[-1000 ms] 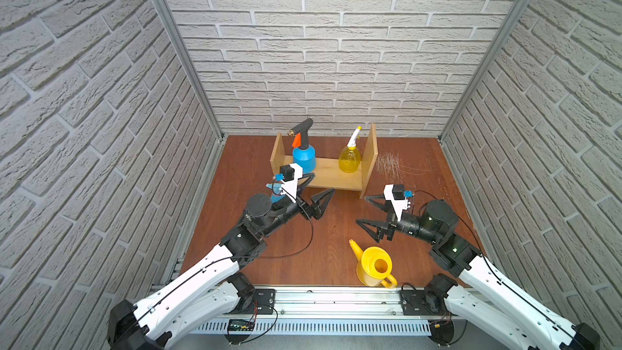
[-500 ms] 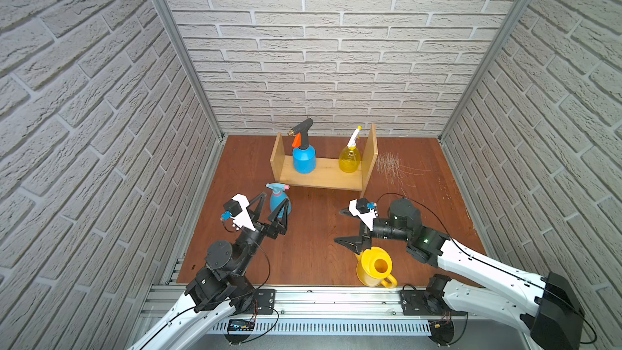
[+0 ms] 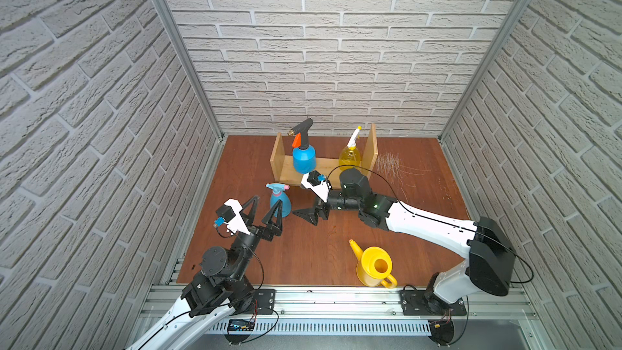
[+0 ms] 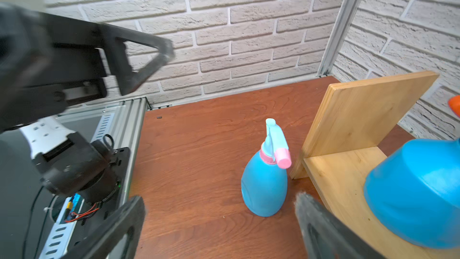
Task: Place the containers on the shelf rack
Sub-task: 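Pick up a container from the center of the board.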
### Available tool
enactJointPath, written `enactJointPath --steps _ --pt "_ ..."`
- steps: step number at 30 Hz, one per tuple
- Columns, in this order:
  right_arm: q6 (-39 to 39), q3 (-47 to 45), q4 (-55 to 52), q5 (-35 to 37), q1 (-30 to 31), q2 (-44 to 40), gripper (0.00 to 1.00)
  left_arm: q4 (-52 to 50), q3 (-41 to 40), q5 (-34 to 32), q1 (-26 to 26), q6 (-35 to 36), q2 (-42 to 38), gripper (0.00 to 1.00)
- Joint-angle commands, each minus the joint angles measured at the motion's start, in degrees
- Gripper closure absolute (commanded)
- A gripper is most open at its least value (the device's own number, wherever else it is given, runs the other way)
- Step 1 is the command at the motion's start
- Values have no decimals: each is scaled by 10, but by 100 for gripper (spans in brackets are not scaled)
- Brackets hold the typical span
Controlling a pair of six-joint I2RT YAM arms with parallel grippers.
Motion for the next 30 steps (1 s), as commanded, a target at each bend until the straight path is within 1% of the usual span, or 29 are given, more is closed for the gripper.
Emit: enactJointPath --steps 1,4,6,8,12,19,22,26,28,30 --pt "7 49 -23 24 3 45 0 11 -9 -25 -3 6 -30 2" --pt "16 89 -37 33 3 83 0 8 -16 -37 -7 4 -56 2" --pt "20 113 -51 44 3 107 1 2 -12 -39 -10 5 -54 2" --pt "22 136 -65 54 3 125 3 3 -11 -36 -11 5 -51 2" --pt "23 171 -90 48 3 153 9 3 -13 -37 -12 5 -56 2" --pt "28 209 -103 44 2 191 18 2 -15 -41 -13 7 -58 2" --pt "31 226 -108 37 3 205 25 2 -15 -44 -14 8 -58 2" --pt "32 250 -120 21 2 215 38 2 -16 -45 -13 9 -58 2" --pt "34 254 -118 20 2 234 45 2 -16 -46 -14 9 -58 2" --pt "34 257 -119 21 3 236 50 2 -15 -46 -13 9 -58 2"
